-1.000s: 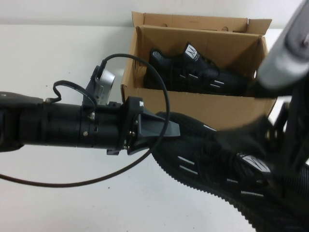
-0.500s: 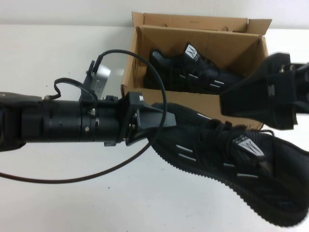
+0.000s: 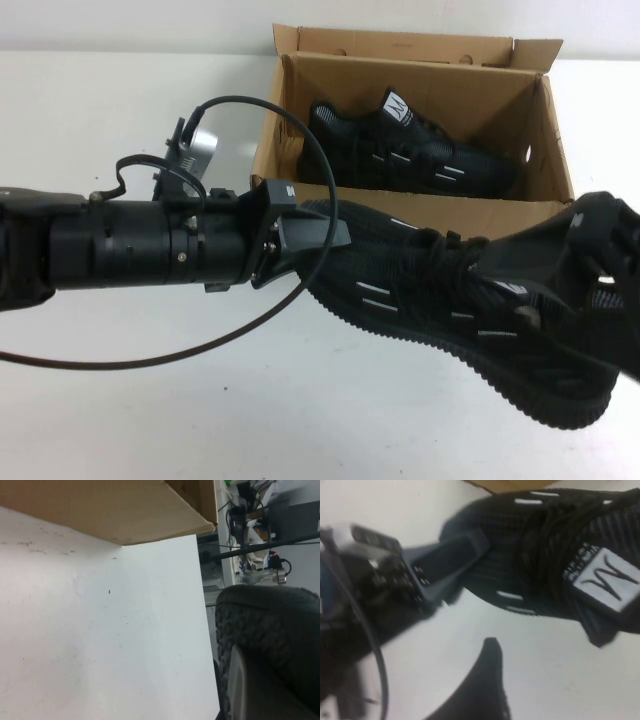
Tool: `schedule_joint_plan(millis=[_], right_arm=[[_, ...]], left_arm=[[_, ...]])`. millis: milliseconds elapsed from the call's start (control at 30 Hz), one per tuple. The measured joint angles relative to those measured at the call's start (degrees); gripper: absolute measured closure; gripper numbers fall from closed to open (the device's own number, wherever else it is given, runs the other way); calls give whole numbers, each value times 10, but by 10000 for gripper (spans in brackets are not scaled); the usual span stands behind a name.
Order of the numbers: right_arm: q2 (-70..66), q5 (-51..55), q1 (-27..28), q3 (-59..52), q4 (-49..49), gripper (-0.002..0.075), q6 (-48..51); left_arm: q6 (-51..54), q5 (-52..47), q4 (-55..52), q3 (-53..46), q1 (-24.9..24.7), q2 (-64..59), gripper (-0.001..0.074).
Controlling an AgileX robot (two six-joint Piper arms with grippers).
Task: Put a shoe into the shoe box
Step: Hand over the shoe
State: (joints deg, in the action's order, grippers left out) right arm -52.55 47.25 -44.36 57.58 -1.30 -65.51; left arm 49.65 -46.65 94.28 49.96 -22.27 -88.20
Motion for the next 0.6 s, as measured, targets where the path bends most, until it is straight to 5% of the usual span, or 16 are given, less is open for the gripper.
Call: schedule_joint_plan(millis=[600], right_arm=[[3, -149, 0, -78, -72, 65, -76]], left_arm=[[6, -23, 1, 0, 0, 0, 615]])
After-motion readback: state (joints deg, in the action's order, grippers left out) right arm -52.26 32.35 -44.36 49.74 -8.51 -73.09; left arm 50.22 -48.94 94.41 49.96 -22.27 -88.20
